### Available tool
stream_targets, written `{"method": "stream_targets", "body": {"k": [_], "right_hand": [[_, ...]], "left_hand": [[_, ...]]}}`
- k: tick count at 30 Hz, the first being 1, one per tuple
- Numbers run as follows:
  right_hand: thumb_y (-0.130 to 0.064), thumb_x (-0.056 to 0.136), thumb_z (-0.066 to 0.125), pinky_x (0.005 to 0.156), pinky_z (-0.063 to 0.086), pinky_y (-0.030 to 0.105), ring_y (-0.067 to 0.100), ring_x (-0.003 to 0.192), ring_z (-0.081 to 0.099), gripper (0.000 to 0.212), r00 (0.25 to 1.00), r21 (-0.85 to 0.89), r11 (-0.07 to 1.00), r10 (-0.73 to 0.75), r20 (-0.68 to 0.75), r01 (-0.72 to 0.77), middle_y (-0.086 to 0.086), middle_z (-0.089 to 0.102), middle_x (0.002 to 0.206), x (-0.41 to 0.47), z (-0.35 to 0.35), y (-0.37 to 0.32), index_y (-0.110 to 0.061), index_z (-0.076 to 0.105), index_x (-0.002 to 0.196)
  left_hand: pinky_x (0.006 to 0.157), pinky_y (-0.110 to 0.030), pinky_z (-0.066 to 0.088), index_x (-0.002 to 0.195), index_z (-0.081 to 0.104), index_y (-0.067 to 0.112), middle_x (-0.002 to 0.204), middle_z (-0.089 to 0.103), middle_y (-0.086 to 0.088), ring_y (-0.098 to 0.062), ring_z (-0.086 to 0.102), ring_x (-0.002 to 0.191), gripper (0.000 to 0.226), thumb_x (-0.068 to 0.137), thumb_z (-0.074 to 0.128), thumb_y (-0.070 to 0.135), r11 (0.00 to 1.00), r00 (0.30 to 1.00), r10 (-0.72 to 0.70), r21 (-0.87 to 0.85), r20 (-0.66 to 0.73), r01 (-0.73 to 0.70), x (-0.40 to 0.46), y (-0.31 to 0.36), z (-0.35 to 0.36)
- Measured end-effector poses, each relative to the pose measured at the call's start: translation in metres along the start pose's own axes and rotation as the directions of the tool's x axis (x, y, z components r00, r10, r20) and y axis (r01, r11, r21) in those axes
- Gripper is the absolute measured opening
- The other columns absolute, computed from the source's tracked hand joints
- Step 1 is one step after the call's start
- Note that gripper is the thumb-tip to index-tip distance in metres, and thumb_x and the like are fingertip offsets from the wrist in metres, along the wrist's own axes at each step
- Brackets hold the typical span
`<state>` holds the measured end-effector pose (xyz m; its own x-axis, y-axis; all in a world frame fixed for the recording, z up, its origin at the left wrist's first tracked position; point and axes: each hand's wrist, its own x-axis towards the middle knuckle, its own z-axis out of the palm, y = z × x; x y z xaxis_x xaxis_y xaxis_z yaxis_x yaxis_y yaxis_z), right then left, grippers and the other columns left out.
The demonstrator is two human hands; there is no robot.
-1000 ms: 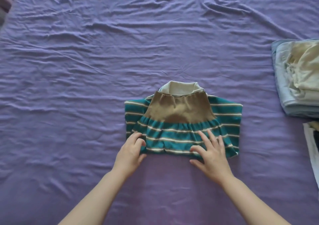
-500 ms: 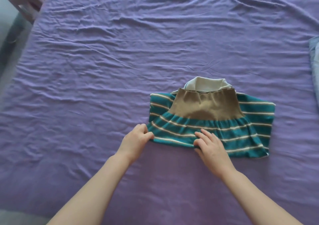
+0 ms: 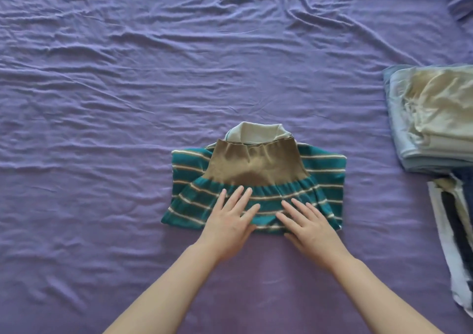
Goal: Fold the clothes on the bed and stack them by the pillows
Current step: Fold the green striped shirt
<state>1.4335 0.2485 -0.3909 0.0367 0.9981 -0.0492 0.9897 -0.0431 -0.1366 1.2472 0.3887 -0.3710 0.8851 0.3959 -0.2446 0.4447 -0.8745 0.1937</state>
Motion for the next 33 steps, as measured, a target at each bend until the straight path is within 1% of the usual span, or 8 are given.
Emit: {"method": "stream_targets", "body": {"k": [3,8,11,13,16,21,27,33], "right_hand": [[-0.026,0.048,0.091,0.083,0.054,0.044,0.025,0.108,0.064,0.065,0.996,-0.01,0.999,-0.034,0.077,0.035,0.008,0.066,0.118,-0.011,-0.006,0.024,-0.02,0.071,0.11],[0.002,0.048,0.086,0.069,0.059,0.033,0.024,0.103,0.066,0.065,0.997,0.077,0.997,-0.032,0.077,0.026,0.005,0.066,0.119,-0.027,-0.017,0.051,-0.017,0.072,0.108],[-0.005,0.071,0.072,0.081,0.054,0.026,0.013,0.114,0.059,0.052,0.981,0.335,0.925,0.142,0.136,-0.18,-0.004,0.061,0.127,-0.021,-0.026,0.059,-0.024,0.065,0.119],[-0.021,0.081,0.07,0.089,0.047,0.025,0.013,0.113,0.057,0.034,0.967,0.481,0.84,0.205,0.148,-0.252,-0.006,0.064,0.12,-0.01,-0.032,0.07,-0.023,0.067,0.115],[-0.012,0.077,0.076,0.092,0.044,0.027,0.026,0.103,0.061,0.02,0.952,0.536,0.807,0.305,-0.02,-0.247,0.004,0.071,0.099,0.014,-0.043,0.097,-0.009,0.073,0.096],[-0.019,0.087,0.065,0.107,0.033,0.042,0.025,0.132,0.039,0.034,0.935,0.347,0.869,0.331,0.124,-0.353,0.004,0.056,0.131,0.052,-0.044,0.145,-0.012,0.062,0.12],[-0.027,0.09,0.06,0.103,0.035,0.036,0.023,0.123,0.042,0.046,0.905,0.352,0.845,0.31,0.291,-0.402,0.004,0.05,0.133,0.078,-0.033,0.167,-0.014,0.049,0.132],[-0.029,0.084,0.062,0.085,0.044,0.036,0.024,0.104,0.051,0.031,0.88,0.333,0.83,0.342,0.331,-0.448,0.005,0.054,0.108,0.087,-0.041,0.167,-0.016,0.056,0.112]], "left_hand": [[0.117,-0.05,0.003,0.147,0.029,0.023,0.159,0.012,-0.01,-0.028,0.005,0.147,0.051,0.1,0.034,0.041,0.998,0.994,0.039,-0.045,0.1,-0.034,0.024,0.034,0.009],[0.116,-0.051,-0.008,0.15,0.018,0.025,0.159,-0.001,-0.012,-0.026,-0.011,0.146,0.055,0.1,0.028,0.045,0.999,0.984,0.025,-0.024,0.178,-0.021,0.047,0.071,0.014],[0.116,-0.052,-0.004,0.145,0.034,0.025,0.159,0.011,-0.011,-0.027,0.001,0.147,0.05,0.098,0.038,0.042,0.999,0.991,0.007,-0.052,0.134,0.0,0.055,0.083,0.006],[0.113,-0.053,0.022,0.126,0.059,0.023,0.144,0.044,-0.013,-0.031,0.034,0.138,0.043,0.086,0.062,0.038,0.993,0.998,-0.011,-0.117,0.064,0.019,0.063,0.091,-0.002],[0.075,-0.032,0.056,0.092,0.074,0.022,0.096,0.07,-0.003,-0.024,0.068,0.091,0.047,0.051,0.088,0.039,0.978,0.996,-0.062,-0.205,-0.062,0.048,0.078,0.11,-0.006],[0.053,-0.02,0.05,0.079,0.072,0.024,0.081,0.066,0.007,-0.015,0.064,0.07,0.047,0.042,0.087,0.049,0.956,0.994,-0.103,-0.28,-0.025,0.092,0.104,0.151,-0.001],[0.081,-0.035,0.041,0.111,0.052,0.017,0.112,0.049,-0.003,-0.025,0.047,0.1,0.056,0.069,0.072,0.047,0.905,0.934,-0.309,-0.246,0.178,0.346,0.126,0.183,0.018],[0.035,-0.017,0.028,0.052,0.059,0.022,0.047,0.052,0.008,-0.012,0.049,0.042,0.034,0.037,0.088,0.032,0.936,0.949,-0.314,-0.179,-0.028,0.304,0.128,0.177,0.006]]}}
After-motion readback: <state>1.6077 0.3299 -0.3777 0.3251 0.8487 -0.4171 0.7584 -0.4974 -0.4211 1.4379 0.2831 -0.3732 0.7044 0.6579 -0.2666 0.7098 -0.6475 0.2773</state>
